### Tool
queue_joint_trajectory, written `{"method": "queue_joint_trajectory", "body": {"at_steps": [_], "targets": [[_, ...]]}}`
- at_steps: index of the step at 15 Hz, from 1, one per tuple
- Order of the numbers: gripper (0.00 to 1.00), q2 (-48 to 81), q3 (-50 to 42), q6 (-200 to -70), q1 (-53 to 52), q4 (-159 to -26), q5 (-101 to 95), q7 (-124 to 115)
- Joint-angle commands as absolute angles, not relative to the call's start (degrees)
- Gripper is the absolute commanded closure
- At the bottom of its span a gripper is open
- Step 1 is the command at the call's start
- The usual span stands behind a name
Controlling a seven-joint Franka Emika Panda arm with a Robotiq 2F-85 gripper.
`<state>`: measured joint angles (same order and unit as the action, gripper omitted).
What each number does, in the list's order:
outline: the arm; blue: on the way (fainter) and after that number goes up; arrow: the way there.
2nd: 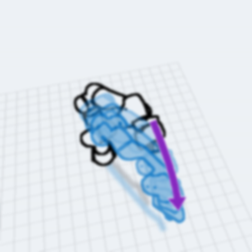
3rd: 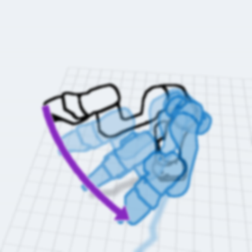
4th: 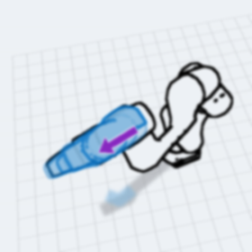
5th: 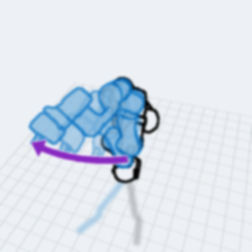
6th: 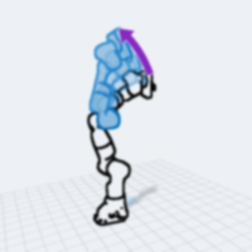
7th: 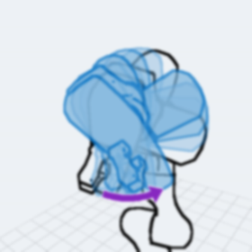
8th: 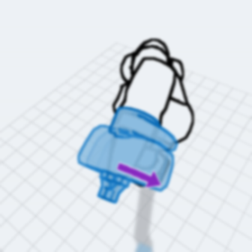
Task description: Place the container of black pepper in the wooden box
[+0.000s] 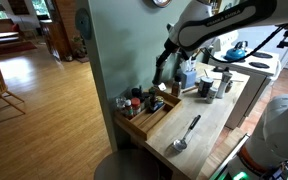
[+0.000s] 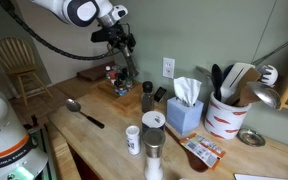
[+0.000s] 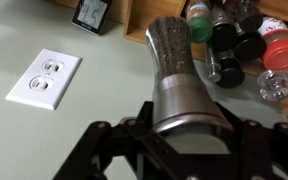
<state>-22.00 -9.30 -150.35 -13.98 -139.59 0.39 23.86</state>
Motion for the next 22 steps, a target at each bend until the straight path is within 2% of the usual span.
{"method": "queue_joint_trajectory", "body": {"at_steps": [1, 22], "targets": [[0.66, -19.04, -8.06, -149.95, -12.84, -137.89, 2.7, 24.97], [0.66, -10.95, -4.66, -150.54, -9.06, -135.39, 6.26, 23.35]]}}
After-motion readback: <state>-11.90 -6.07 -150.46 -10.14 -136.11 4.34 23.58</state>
